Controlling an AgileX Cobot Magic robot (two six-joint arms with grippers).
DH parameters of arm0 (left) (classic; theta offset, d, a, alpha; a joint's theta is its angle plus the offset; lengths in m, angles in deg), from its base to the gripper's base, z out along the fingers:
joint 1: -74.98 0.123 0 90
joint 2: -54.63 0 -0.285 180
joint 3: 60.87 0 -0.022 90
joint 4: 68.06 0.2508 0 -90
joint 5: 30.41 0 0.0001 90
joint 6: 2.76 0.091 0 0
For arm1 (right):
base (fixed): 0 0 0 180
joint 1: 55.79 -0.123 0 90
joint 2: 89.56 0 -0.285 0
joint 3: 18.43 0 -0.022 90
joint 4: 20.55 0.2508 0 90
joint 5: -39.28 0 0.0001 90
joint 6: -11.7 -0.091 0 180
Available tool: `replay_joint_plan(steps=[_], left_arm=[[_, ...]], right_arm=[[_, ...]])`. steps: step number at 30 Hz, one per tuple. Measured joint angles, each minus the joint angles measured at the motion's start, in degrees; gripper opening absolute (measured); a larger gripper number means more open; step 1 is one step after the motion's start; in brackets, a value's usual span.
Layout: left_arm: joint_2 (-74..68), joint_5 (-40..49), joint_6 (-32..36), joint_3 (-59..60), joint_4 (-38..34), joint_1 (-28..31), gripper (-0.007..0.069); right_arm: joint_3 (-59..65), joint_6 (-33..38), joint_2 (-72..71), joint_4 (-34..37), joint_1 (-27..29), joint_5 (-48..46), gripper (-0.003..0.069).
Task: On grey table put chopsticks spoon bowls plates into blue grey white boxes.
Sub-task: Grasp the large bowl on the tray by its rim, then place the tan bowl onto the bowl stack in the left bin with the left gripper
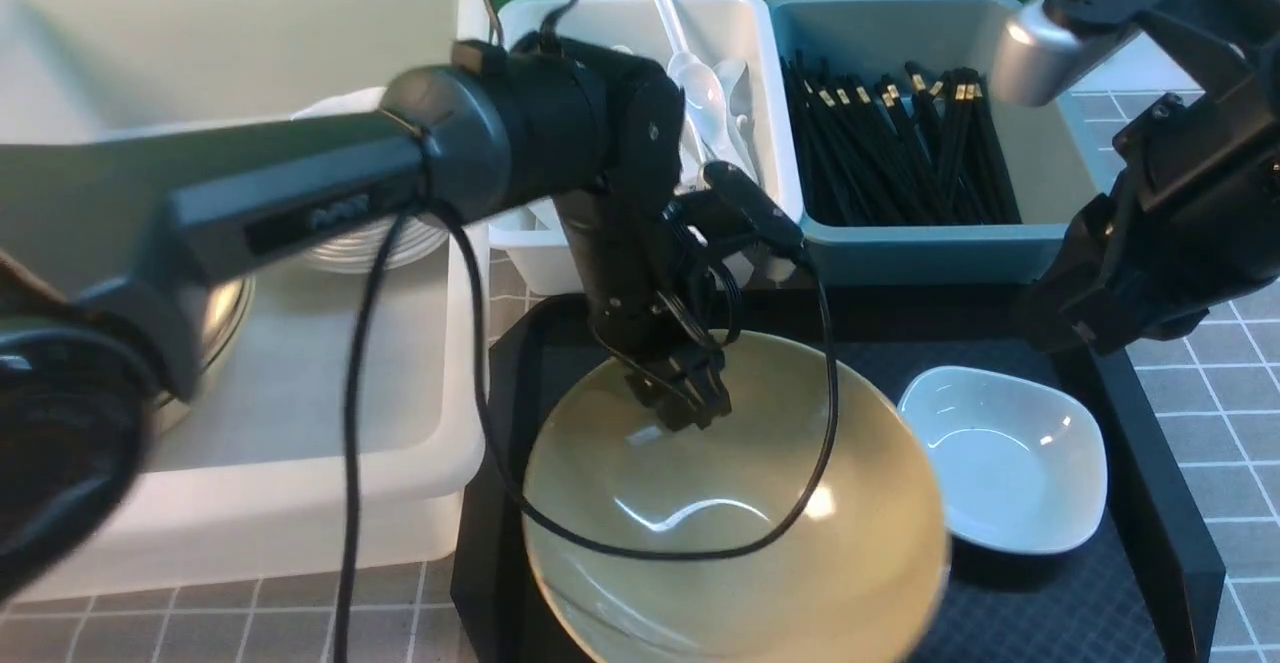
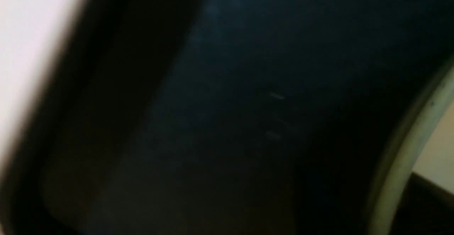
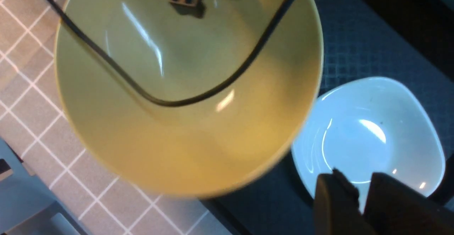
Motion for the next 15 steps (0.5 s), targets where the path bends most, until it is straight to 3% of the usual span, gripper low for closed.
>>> replay_joint_plan(steps=[4,7,12,15], left_arm=[[5.1,2.7,-1.4,0.0,-1.3,0.2,0.0018],[9.3,1.7,-2.9,0.1,-3.0,2.4,0.0006],[17.9,1.1,-5.0,0.1,-11.5,11.4,0.0007],[24.7,2.6,-5.6,0.2,-18.1,19.7,0.0007]], right_arm=[[0.0,0.1,0.0,0.0,0.0,0.1,0.0163],[0.0,0.3,0.0,-0.1,-0.2,0.6,0.0163],[-0.3,0.5,0.0,1.6,-3.2,2.7,0.0163],[-2.8,0.5,0.0,2.1,-8.0,2.7,0.0163]])
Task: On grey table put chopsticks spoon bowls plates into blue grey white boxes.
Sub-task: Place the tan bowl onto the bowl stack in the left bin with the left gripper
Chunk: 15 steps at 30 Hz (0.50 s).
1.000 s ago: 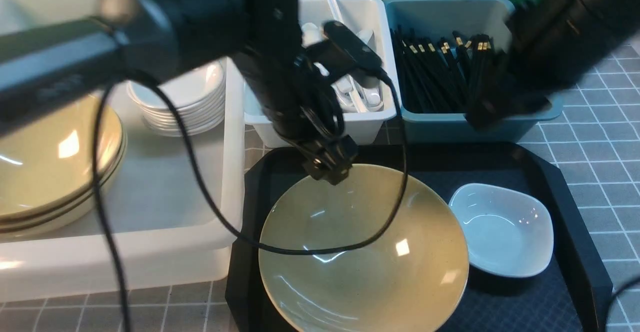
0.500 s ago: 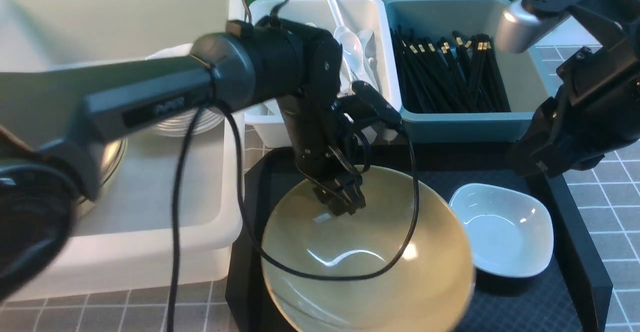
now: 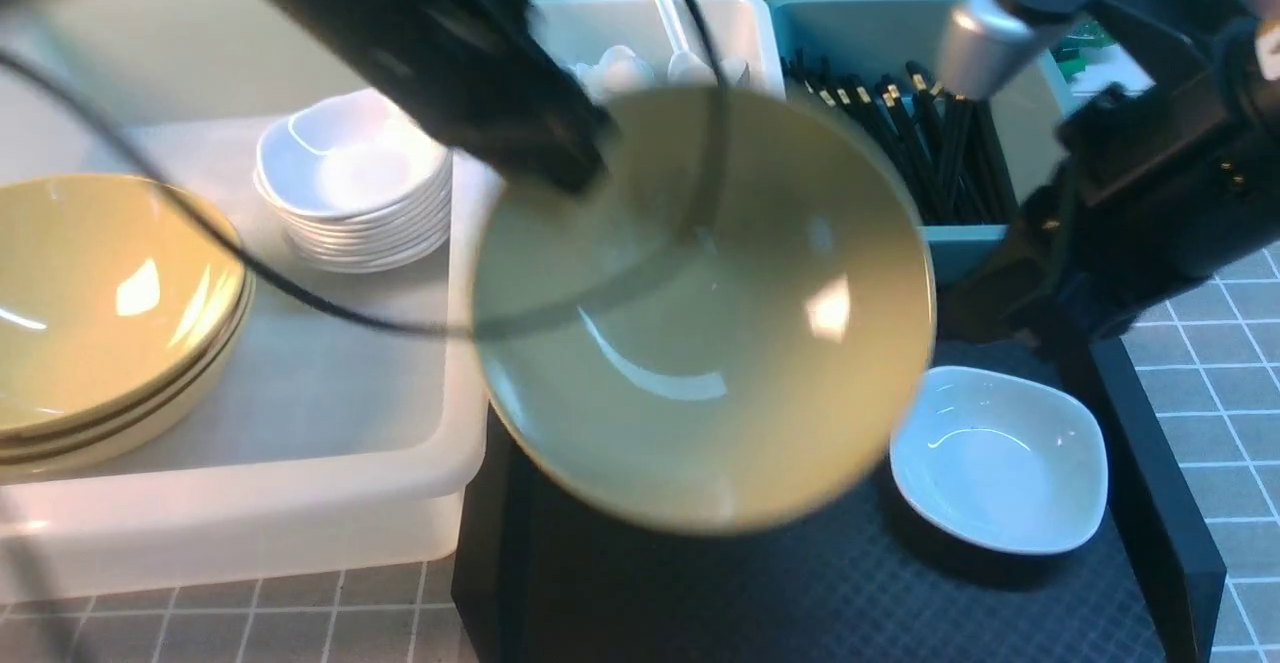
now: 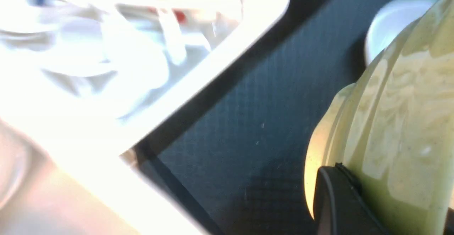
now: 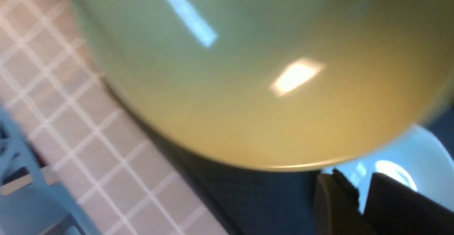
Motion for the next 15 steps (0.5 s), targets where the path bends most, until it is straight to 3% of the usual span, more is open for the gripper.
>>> replay_joint_plan(steps=[5,8,10,11,15], left_arm=[[9.2,1.7,-1.2,0.0,-3.1,15.4,0.0006],[14.5,2.6,-2.8,1.8,-2.9,31.5,0.0006],[15.5,2.7,-3.1,3.1,-2.8,37.1,0.0006],[16.2,2.4,-3.5,5.4,-3.0,44.3,0.0006],[15.8,-2.7,-4.8,12.0,-3.4,53.3,0.0006]], right_arm=[[-4.7,0.7,0.0,0.8,-8.0,1.4,0.0163],[-7.1,1.5,0.0,0.9,-12.9,2.9,0.0163],[-7.5,1.9,0.0,0.9,-13.9,3.2,0.0163],[-7.6,2.4,0.0,0.9,-14.6,3.4,0.0163],[-7.6,2.5,0.0,-1.5,-14.8,3.2,0.0163]])
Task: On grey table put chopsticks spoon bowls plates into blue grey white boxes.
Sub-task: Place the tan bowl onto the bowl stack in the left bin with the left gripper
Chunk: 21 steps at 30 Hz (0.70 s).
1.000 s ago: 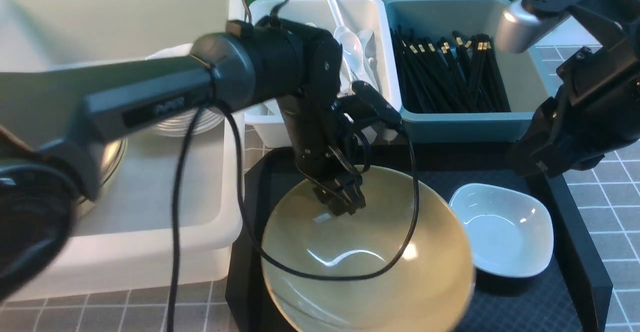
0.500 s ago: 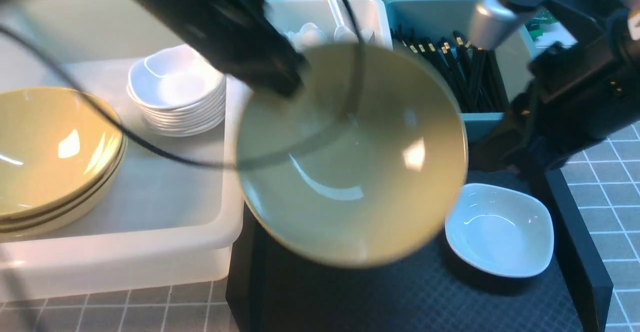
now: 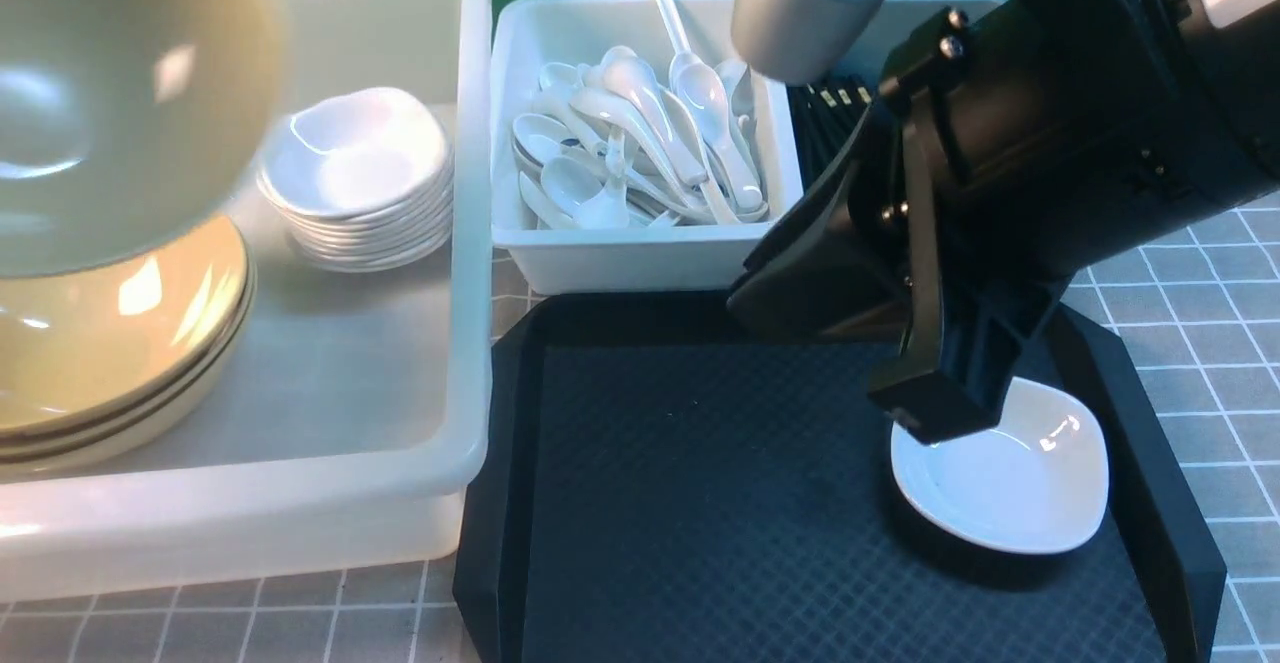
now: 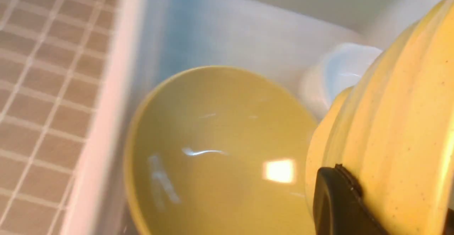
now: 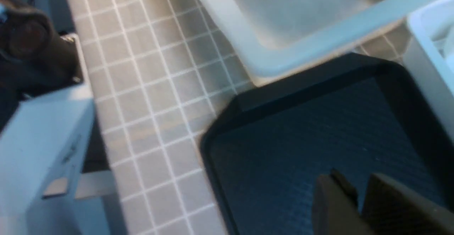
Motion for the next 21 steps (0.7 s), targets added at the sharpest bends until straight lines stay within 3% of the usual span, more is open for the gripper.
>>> replay_joint_plan(steps=[9,14,21], left_arm=[[-5.5,-13.2,0.0,13.3,1.1,2.0,0.0011],[-8.6,-16.1,0.3,14.4,2.3,2.0,0.0068],[-9.1,-16.4,1.8,14.4,5.2,2.0,0.0354]], right_arm=[[0.0,0.0,0.1,-3.8,0.0,-0.4,0.0168],[0.0,0.1,0.1,-3.8,-0.1,-0.2,0.0171],[0.0,1.2,0.1,-3.9,-0.1,0.1,0.0171]])
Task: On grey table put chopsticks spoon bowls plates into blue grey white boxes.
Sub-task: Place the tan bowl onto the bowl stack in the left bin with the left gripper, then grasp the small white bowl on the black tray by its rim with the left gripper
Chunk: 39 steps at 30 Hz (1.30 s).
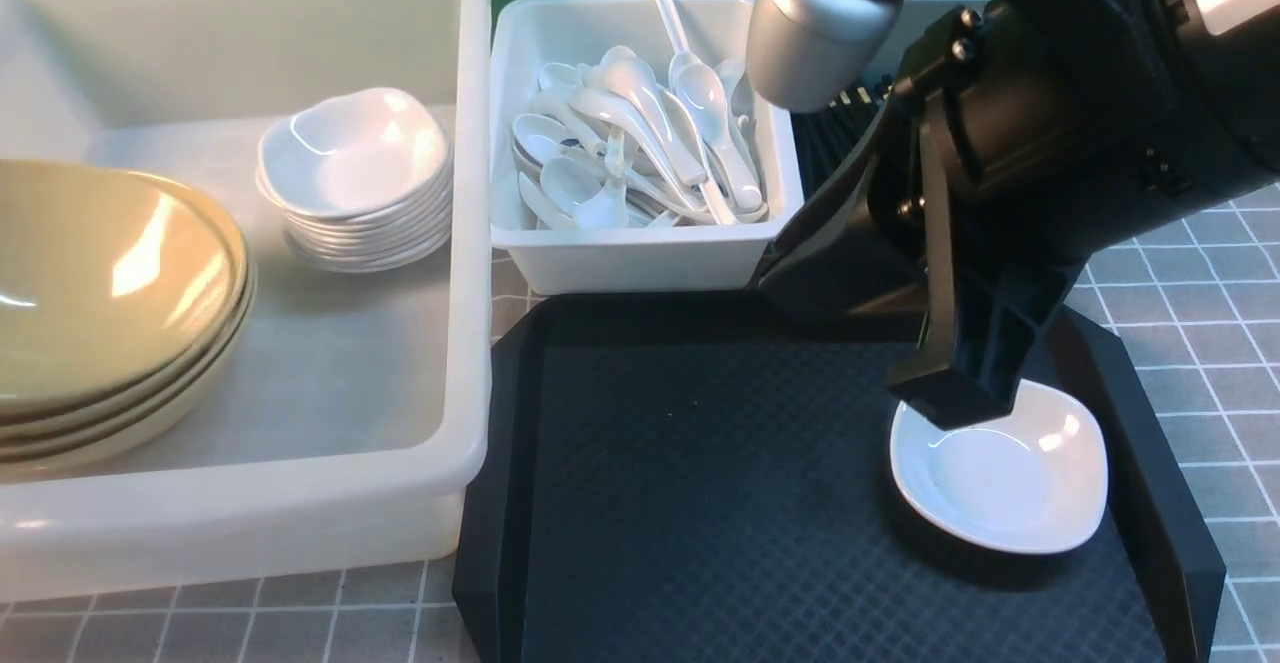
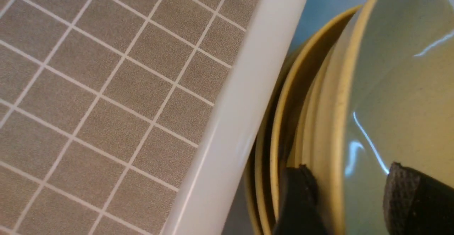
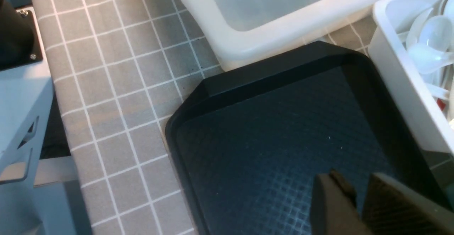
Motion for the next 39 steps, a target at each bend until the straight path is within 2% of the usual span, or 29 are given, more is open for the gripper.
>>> replay_joint_plan(steps=[3,5,8,12,15,17,19,20,24,25,26,27,32,39], left_arm=[[0.0,0.3,-3.0,0.0,5.1,0.0,0.0507],[0.0,0.2,-5.4,-0.1,7.1,0.0,0.0553],[0.8,0.8,-9.1,-0.4,8.5,0.0,0.0571],[5.5,2.0,-10.1,-3.2,8.2,-3.3,0.0521],[9.3,3.1,-8.9,-6.0,7.6,-11.0,0.0464],[11.7,4.4,-6.1,-8.3,6.7,-23.9,0.0394],[11.9,4.8,-5.6,-8.6,6.3,-29.4,0.038],[11.1,5.2,-5.0,-8.8,6.2,-40.5,0.0366],[7.1,4.1,-5.9,-8.8,7.6,-55.1,0.036],[4.0,2.7,-6.6,-8.8,8.4,-61.4,0.036],[3.1,2.0,-6.7,-8.8,8.6,-62.8,0.036],[-0.7,0.8,-7.5,-9.2,9.2,-67.8,0.036],[-13.5,-0.5,-8.0,-14.6,9.1,-77.7,0.0382],[-28.1,-0.8,-8.0,-26.6,8.9,-84.2,0.0433]], right_arm=[[0.0,0.6,0.0,0.0,0.0,0.0,0.0171],[0.0,0.8,0.0,0.0,0.0,0.0,0.0171],[0.0,1.0,0.0,0.0,0.0,0.0,0.0171],[0.0,1.0,0.0,-0.5,0.0,0.2,0.0171],[0.0,-1.1,0.0,-2.1,0.0,0.6,0.0171],[0.0,-6.3,0.0,-6.5,0.0,0.4,0.0171],[0.0,-8.4,0.0,-8.5,0.0,-0.3,0.0171],[0.0,-12.0,0.0,-13.1,0.0,-2.5,0.0171],[2.0,-18.2,-1.8,-20.1,0.0,-6.4,0.0172],[4.3,-21.0,-3.7,-22.7,0.0,-7.2,0.0172],[5.0,-21.4,-4.4,-23.5,0.0,-7.3,0.0172],[8.3,-24.9,-7.1,-26.0,0.0,-7.9,0.0172],[17.7,-30.5,-17.9,-28.3,0.0,-8.6,0.0172],[25.9,-35.6,-25.8,-28.5,0.0,-8.8,0.0172]])
